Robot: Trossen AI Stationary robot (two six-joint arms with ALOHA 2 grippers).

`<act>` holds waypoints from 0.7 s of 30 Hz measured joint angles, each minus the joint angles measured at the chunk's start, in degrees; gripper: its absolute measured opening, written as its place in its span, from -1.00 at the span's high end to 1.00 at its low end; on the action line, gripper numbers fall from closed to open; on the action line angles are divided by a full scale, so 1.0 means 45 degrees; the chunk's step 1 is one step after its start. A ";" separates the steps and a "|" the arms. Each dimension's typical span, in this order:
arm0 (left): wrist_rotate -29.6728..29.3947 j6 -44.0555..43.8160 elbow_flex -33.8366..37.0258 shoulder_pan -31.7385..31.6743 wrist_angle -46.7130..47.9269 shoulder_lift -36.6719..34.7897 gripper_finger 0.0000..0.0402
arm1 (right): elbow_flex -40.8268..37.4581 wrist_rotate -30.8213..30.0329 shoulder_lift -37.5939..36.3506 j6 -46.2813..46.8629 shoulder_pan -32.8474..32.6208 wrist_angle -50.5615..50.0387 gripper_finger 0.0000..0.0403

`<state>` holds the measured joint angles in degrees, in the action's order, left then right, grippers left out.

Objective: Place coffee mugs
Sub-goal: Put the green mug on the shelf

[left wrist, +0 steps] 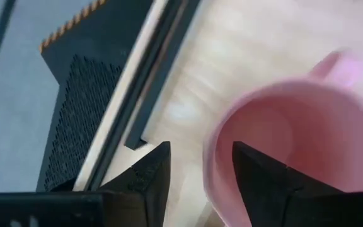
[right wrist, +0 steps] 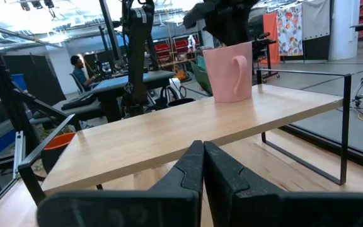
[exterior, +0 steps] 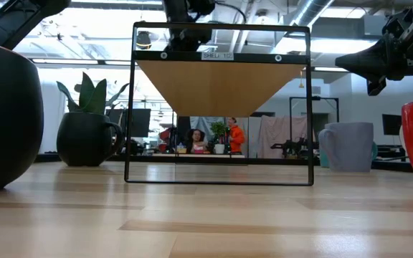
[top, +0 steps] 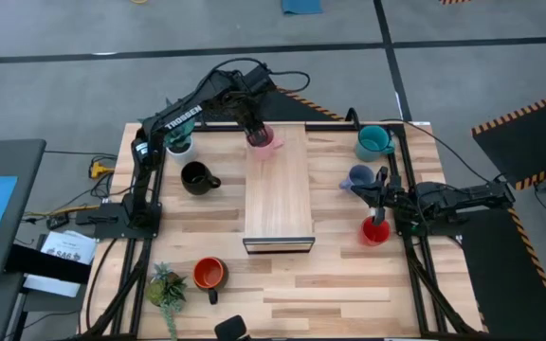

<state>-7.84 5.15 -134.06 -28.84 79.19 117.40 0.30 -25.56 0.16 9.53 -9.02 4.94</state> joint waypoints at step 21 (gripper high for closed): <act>0.4059 0.0078 0.2360 -0.0075 -0.5269 -0.3880 0.23 | 0.0002 0.0001 -0.0001 -0.0001 -0.0002 -0.0003 0.81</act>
<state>10.43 5.50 -123.44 -29.18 55.48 99.94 0.31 -25.56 0.16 9.52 -9.03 4.93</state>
